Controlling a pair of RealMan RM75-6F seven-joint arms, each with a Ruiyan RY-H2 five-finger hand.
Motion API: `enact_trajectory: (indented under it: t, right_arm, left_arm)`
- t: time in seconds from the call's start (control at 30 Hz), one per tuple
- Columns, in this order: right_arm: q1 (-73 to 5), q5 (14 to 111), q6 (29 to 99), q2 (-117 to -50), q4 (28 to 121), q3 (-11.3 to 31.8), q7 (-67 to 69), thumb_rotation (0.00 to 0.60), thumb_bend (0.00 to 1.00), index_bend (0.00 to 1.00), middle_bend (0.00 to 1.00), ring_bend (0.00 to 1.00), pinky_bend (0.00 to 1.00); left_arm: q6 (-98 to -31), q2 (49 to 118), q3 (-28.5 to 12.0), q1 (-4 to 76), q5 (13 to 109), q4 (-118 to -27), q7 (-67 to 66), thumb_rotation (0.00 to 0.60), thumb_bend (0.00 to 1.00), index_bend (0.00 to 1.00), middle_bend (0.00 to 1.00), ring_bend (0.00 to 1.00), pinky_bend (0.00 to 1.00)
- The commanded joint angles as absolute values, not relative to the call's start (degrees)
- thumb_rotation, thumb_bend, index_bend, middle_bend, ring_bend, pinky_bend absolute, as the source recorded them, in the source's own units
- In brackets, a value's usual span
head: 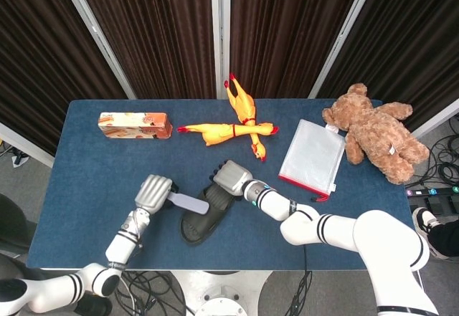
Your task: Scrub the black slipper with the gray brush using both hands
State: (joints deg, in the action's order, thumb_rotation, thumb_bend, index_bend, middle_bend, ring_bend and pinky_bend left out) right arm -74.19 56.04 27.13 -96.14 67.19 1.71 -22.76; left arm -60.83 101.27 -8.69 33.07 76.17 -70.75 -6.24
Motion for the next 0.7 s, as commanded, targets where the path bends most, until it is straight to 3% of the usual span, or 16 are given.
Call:
enact_trajectory:
  t: [0.03, 0.3, 0.7]
  right_arm:
    - [-74.2, 56.0, 27.1, -96.1, 67.3, 1.7, -22.8, 0.600, 0.13, 0.52, 0.41, 0.22, 0.25]
    - [-74.2, 56.0, 27.0, -96.2, 67.1, 1.7, -22.5, 0.600, 0.13, 0.52, 0.41, 0.22, 0.25]
    - [-74.4, 55.7, 26.9, -96.5, 66.9, 1.7, -22.4, 0.600, 0.13, 0.52, 0.41, 0.22, 0.25]
  left_arm:
    - [-60.1, 101.8, -9.6, 33.8, 75.2, -68.5, -5.8, 0.600, 0.46, 1.00, 1.00, 1.00, 1.00]
    - [-61.5, 104.8, -5.7, 33.0, 78.5, -63.1, -5.8, 0.600, 0.46, 1.00, 1.00, 1.00, 1.00]
    - [-65.1, 106.0, -0.1, 31.5, 85.4, -65.8, -7.5, 0.600, 0.46, 1.00, 1.00, 1.00, 1.00]
